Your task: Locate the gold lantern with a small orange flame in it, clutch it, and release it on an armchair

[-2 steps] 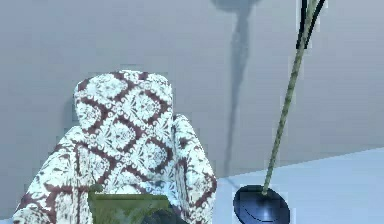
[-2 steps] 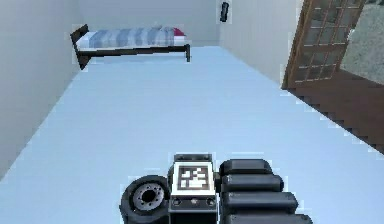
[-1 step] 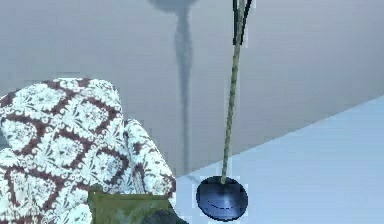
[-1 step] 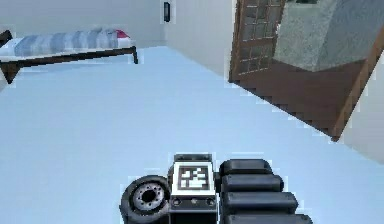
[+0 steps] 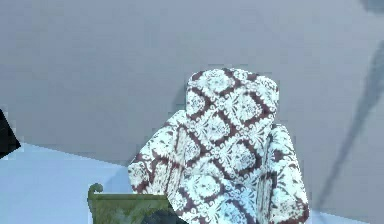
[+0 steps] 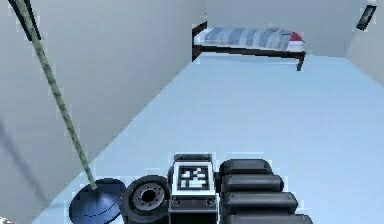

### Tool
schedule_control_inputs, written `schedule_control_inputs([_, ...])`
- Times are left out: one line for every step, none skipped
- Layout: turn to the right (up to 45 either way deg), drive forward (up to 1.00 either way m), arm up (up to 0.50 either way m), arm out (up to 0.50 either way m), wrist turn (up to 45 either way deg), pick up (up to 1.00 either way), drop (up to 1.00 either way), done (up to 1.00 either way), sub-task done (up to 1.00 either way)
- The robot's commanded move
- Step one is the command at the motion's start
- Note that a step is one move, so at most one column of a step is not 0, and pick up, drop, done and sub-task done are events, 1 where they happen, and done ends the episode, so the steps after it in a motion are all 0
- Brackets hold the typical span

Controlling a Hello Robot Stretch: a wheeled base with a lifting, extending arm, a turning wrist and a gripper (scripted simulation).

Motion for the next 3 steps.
schedule_control_inputs([-9.0,0.00,0.00,0.00,0.0,0.00,0.00,0.00,0.00])
schedule_control_inputs([-3.0,0.00,0.00,0.00,0.0,0.00,0.00,0.00,0.00])
schedule_control_inputs([45.0,0.00,0.00,0.00,0.0,0.00,0.00,0.00,0.00])
